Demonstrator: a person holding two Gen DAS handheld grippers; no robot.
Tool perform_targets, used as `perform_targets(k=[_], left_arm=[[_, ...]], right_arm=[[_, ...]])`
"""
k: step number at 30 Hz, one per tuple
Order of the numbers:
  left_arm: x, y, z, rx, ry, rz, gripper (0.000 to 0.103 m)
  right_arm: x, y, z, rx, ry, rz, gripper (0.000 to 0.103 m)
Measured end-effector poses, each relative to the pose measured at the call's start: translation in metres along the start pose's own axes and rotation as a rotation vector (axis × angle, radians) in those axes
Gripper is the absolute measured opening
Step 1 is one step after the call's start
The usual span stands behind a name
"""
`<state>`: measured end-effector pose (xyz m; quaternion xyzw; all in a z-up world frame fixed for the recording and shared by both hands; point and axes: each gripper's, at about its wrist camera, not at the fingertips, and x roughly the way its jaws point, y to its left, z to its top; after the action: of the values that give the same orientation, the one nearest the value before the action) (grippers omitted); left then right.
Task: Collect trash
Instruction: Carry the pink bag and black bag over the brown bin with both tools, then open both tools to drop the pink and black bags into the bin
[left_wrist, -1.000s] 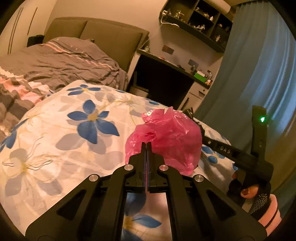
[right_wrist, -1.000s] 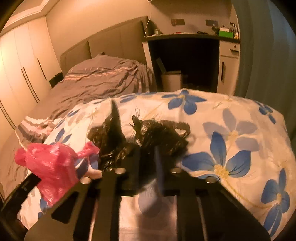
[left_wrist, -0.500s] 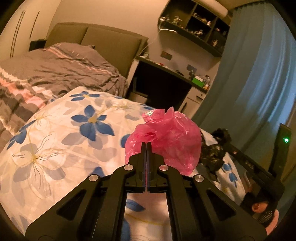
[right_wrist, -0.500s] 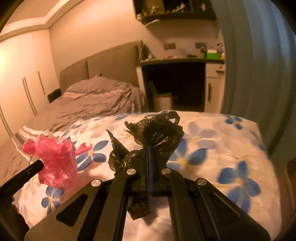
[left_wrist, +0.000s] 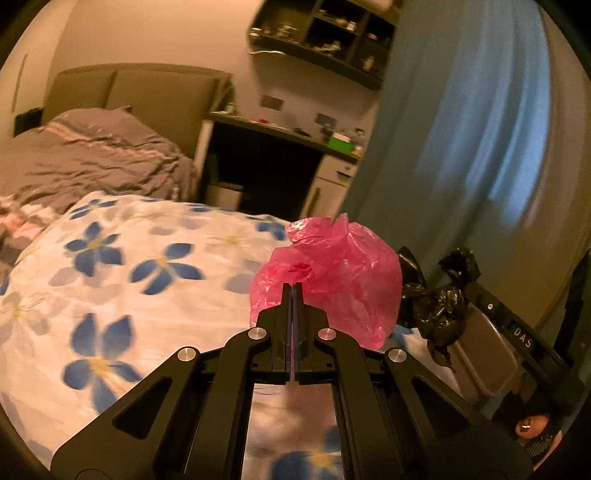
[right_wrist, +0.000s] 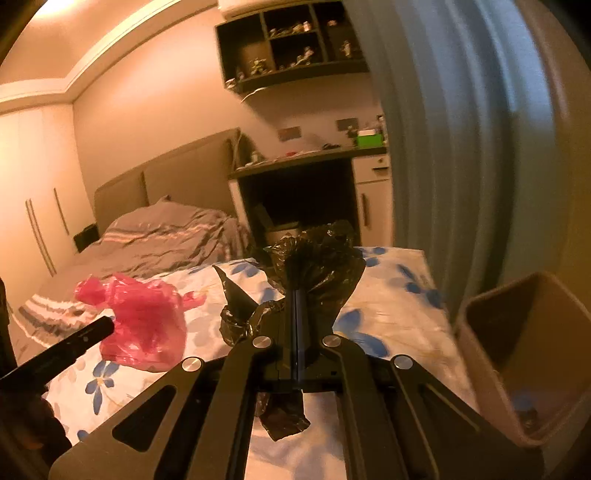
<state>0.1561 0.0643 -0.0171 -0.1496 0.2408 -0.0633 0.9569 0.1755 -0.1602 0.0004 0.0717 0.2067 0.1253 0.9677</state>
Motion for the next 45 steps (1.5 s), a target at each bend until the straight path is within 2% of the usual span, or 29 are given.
perform_targets(k=[6, 10, 15, 20, 25, 34, 35, 37, 39, 40, 42, 43, 44, 45], left_arm=[[0.016, -0.067, -0.004, 0.086, 0.024, -0.085, 0.0], [0.036, -0.122, -0.008, 0.14, 0.05, -0.169, 0.0], [0.068, -0.186, -0.02, 0.193, 0.088, -0.276, 0.0], [0.105, -0.239, -0.043, 0.245, 0.144, -0.349, 0.0], [0.128, -0.266, -0.061, 0.264, 0.186, -0.394, 0.0], [0.156, -0.29, -0.083, 0.284, 0.244, -0.454, 0.0], [0.158, -0.291, -0.084, 0.285, 0.248, -0.456, 0.004], [0.162, -0.291, -0.087, 0.283, 0.26, -0.456, 0.022], [0.162, -0.287, -0.087, 0.271, 0.266, -0.448, 0.065], [0.16, -0.284, -0.087, 0.261, 0.263, -0.439, 0.068], [0.155, -0.28, -0.086, 0.259, 0.254, -0.424, 0.075], [0.152, -0.277, -0.085, 0.265, 0.239, -0.399, 0.078], [0.15, -0.275, -0.084, 0.267, 0.229, -0.381, 0.084], [0.147, -0.271, -0.083, 0.267, 0.22, -0.353, 0.089]], right_arm=[[-0.029, -0.047, 0.001, 0.045, -0.047, -0.071, 0.001], [-0.049, -0.084, 0.0, 0.079, -0.075, -0.13, 0.001], [-0.067, -0.134, -0.003, 0.104, -0.104, -0.247, 0.001], [-0.077, -0.187, -0.01, 0.149, -0.097, -0.343, 0.001], [-0.076, -0.222, -0.017, 0.177, -0.075, -0.389, 0.001], [-0.055, -0.249, -0.028, 0.201, -0.027, -0.376, 0.001], [-0.052, -0.251, -0.029, 0.204, -0.02, -0.374, 0.001], [-0.052, -0.256, -0.032, 0.216, -0.016, -0.359, 0.003], [-0.05, -0.258, -0.033, 0.223, -0.01, -0.357, 0.006], [-0.05, -0.26, -0.034, 0.227, -0.006, -0.361, 0.008], [-0.052, -0.262, -0.036, 0.238, -0.005, -0.365, 0.022], [-0.053, -0.262, -0.036, 0.239, -0.01, -0.368, 0.034], [-0.055, -0.262, -0.037, 0.238, -0.018, -0.374, 0.041], [-0.057, -0.26, -0.038, 0.235, -0.02, -0.38, 0.041]])
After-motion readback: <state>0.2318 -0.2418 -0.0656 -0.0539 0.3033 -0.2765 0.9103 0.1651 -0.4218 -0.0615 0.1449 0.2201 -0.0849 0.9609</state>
